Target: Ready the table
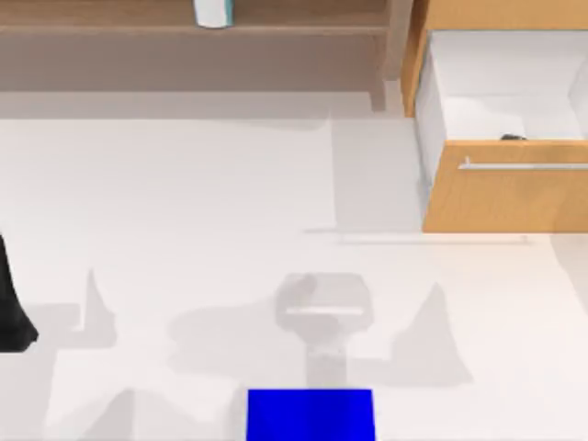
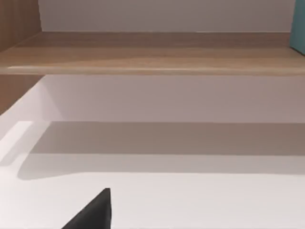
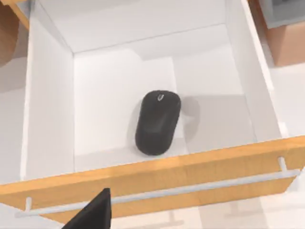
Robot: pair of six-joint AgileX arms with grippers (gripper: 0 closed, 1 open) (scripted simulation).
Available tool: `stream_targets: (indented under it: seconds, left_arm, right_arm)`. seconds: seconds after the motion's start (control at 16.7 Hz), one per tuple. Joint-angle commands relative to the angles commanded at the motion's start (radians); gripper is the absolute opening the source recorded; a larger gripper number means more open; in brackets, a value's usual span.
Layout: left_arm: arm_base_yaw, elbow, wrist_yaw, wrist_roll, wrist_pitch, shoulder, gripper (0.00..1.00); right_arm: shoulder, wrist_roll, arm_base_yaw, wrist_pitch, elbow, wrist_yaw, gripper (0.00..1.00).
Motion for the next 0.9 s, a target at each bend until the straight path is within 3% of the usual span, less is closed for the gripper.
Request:
stream_targets:
  seconds: [0.48, 0.9]
  left_arm:
    - [0.0, 0.0, 0.0, 0.0, 0.0, 0.0, 1.0]
    - [0.0, 0.0, 0.0, 0.0, 0.0, 0.0, 1.0]
  right_arm:
    - [0.902, 0.154, 0.065, -0.415, 0.781, 0.022, 1.0]
    - [1.273, 0.243, 0.081, -0.612, 1.122, 0.032, 1.0]
